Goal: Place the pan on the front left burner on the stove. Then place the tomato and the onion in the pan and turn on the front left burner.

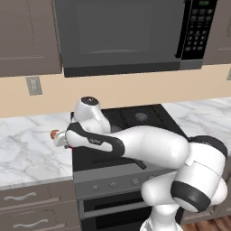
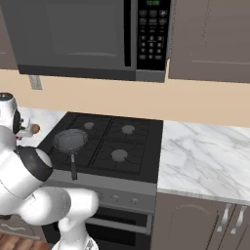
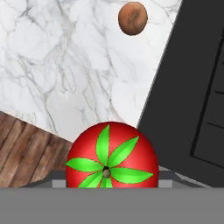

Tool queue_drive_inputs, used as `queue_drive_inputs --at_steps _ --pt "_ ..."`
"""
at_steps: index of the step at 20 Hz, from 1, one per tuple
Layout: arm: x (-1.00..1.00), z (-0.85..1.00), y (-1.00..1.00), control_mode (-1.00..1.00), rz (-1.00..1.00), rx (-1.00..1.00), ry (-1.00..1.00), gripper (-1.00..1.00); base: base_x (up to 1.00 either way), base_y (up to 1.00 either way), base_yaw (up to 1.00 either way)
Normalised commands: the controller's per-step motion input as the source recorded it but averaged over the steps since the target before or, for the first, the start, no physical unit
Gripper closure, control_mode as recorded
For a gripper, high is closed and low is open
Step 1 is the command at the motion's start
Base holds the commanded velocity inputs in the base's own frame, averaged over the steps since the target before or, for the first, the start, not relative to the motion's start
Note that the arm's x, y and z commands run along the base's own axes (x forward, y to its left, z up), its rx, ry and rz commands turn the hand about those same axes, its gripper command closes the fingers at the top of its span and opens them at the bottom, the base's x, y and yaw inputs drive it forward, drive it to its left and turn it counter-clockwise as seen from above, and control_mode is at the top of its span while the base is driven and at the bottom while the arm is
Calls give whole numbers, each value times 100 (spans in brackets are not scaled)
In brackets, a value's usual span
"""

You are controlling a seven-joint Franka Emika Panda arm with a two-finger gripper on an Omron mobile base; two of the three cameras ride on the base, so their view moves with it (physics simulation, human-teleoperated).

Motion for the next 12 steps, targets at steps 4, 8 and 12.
queue_drive_inputs --at_steps 4,8,12 --pt "0 0 -46 -100 19 0 -4 100 0 0 0" --pt "0 0 -52 -100 18 0 -7 100 0 0 0" --pt "0 0 -46 -100 17 0 -6 100 0 0 0"
